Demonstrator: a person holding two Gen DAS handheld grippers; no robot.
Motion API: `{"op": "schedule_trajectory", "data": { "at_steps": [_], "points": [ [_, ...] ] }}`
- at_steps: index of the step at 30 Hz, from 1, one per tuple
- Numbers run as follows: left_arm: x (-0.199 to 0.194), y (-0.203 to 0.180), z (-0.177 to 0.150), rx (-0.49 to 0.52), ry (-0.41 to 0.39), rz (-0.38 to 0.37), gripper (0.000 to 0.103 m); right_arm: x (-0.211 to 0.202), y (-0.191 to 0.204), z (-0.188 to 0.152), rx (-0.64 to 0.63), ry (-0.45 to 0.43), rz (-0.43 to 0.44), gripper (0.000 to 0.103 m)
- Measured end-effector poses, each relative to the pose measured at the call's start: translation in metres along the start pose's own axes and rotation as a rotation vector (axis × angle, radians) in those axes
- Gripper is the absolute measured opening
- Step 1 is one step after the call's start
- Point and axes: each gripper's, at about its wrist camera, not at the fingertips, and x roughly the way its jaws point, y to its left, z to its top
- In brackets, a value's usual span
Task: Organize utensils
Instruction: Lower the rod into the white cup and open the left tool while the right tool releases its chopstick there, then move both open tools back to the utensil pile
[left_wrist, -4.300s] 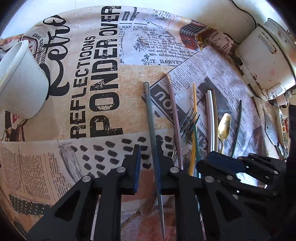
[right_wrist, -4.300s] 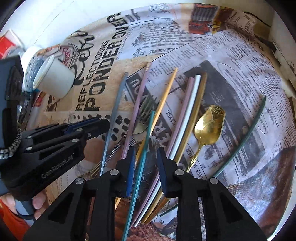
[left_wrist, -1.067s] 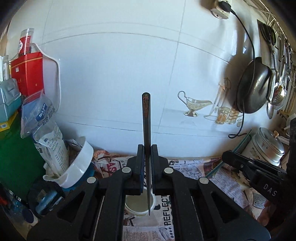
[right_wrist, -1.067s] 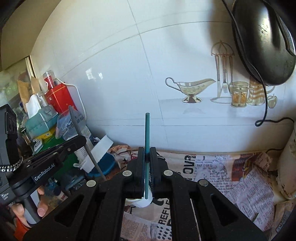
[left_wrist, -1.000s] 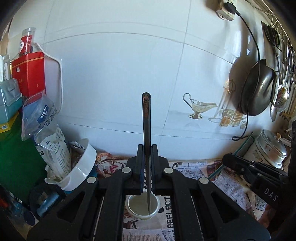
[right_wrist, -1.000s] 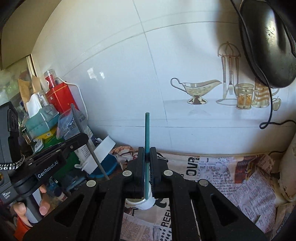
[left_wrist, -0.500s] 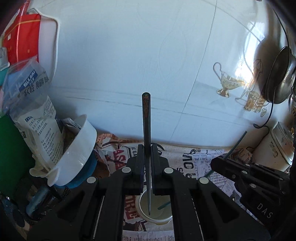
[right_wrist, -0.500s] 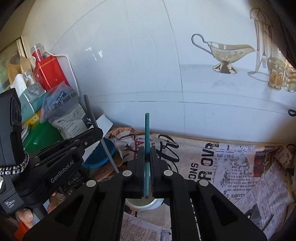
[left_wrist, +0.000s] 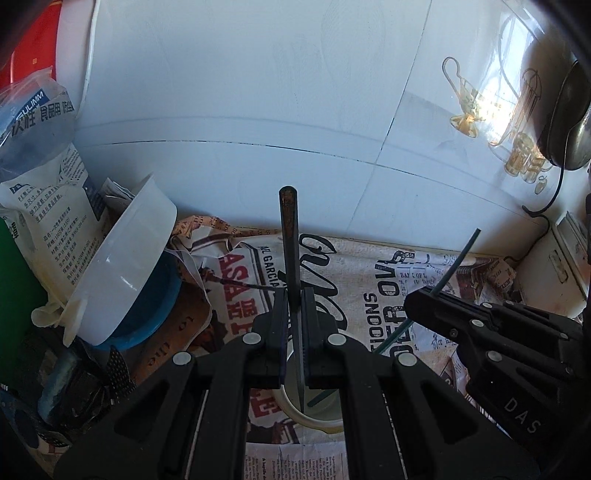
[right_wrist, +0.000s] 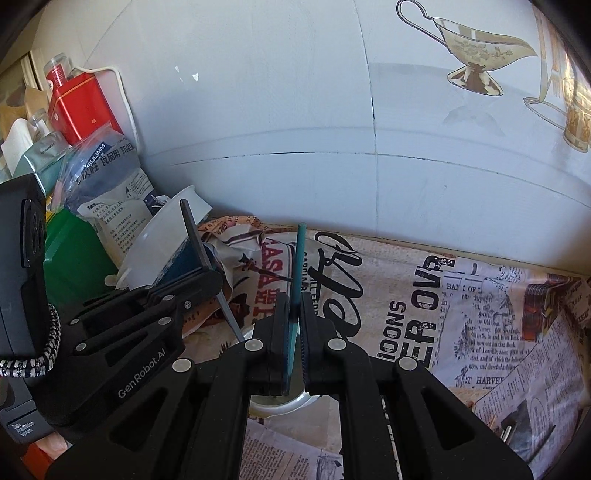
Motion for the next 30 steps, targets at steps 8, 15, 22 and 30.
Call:
{"op": "schedule_trajectory", "data": {
  "at_steps": [8,15,22,30],
  "points": [
    [-0.013,-0.006,0.001,0.035,0.006,-0.005,0.005,-0.007,-0.004,0.000,0.010,0.022,0.002,0.022],
    [-0.040,-0.015,0.004,0.057,-0.026,-0.004,0.010,-0.039,-0.006,0.000,-0.004,-0.036,-0.019,0.032],
    [-0.075,-0.033,0.005,0.078,-0.085,-0.003,0.034,-0.084,-0.011,-0.007,-0.011,-0.110,-0.045,0.044],
    [-0.107,-0.075,0.001,0.111,-0.144,-0.026,0.061,-0.136,-0.043,-0.028,0.023,-0.184,-0.117,0.054]
  ]
}}
